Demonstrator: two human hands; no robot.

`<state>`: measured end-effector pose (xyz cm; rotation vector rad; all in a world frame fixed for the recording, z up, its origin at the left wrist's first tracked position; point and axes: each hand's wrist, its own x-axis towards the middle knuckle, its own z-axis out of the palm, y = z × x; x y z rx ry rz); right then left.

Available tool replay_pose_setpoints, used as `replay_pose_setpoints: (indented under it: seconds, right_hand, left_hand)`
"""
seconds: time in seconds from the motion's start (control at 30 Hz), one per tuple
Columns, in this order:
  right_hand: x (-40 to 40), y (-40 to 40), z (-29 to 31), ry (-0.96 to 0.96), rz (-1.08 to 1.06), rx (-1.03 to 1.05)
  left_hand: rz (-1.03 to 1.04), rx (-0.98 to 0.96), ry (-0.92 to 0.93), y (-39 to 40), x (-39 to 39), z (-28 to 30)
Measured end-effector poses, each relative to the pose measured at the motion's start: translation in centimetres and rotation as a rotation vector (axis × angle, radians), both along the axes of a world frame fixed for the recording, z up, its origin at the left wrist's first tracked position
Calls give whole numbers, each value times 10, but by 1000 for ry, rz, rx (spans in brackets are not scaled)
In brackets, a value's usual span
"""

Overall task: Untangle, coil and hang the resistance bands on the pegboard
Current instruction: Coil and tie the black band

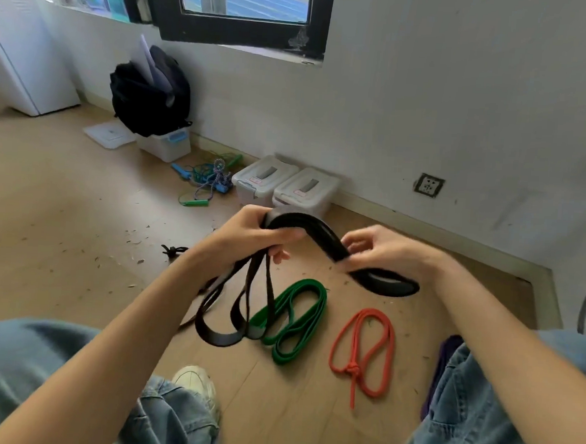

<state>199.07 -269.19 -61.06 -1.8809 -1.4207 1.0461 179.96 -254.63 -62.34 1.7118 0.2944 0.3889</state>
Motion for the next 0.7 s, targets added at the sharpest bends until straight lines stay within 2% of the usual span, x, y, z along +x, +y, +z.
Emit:
replay_pose_setpoints:
  seconds: [0.1,0.2,0.33,0.43,0.57,0.63,0.7]
  right_hand:
    - [-23,8,-12,225,34,78]
    - [-32,13,-12,191,40,175]
    - [-33,17,-4,383,20,335]
    - [-29,20,3,262,36,345]
    - [-15,17,9,22,44,203]
    - [-17,15,9,35,87,187]
    - [-22,12,5,176,85,258]
  left_hand:
    - [-108,61,95,-10,12,9]
    - [-115,92,147,-9,13,8]
    - [-160,147,243,-2,5,-1]
    - [-237,205,311,-5,0,-10]
    - [-134,94,166,-2,-5,-8]
    - [-156,170,120,-6,-1,-1]
    - [-182,235,97,-12,4,5]
